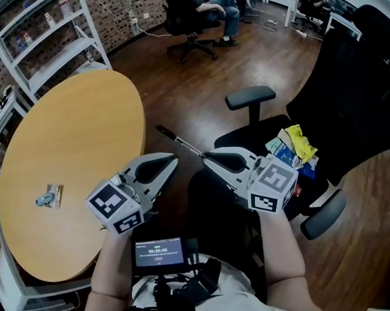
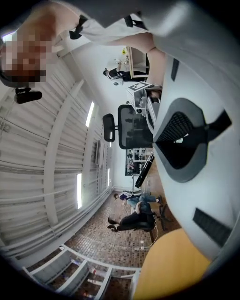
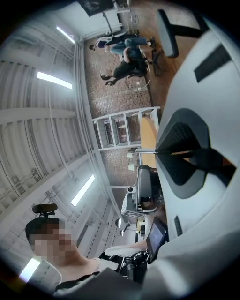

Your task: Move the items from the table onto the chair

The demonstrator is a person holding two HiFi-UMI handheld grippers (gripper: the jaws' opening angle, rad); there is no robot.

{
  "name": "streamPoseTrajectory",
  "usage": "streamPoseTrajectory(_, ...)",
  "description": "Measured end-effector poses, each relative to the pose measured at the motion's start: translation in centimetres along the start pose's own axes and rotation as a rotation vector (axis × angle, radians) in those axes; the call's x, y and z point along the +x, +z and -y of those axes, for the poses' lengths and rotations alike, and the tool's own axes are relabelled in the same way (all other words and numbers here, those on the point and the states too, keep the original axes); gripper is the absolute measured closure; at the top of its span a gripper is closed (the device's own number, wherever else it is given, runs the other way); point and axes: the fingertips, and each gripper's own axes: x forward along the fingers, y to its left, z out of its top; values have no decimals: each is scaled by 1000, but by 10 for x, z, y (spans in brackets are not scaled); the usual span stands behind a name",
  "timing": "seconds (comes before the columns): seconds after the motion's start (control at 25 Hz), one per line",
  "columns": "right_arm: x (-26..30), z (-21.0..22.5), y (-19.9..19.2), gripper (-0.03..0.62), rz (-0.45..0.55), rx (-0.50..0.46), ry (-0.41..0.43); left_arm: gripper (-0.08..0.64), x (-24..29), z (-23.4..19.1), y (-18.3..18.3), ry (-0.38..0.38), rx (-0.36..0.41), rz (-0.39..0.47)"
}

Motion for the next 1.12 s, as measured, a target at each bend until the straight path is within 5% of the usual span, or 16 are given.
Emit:
streamPoseTrajectory(0.2, -62, 38, -25, 554, -19, 47, -173, 557, 63, 26, -23, -141, -21, -11)
streamPoseTrajectory(0.6, -161, 100, -106, 554, -37, 256, -466, 557, 166, 53, -101, -270, -121, -47)
streamPoseTrajectory(0.88, -200, 149, -194, 554, -312, 265, -697, 557, 207, 91, -125, -403, -165, -40)
streamPoseTrajectory(1.12, -214, 172, -255, 554, -564, 269, -753, 557, 226, 100, -143, -416, -211, -67)
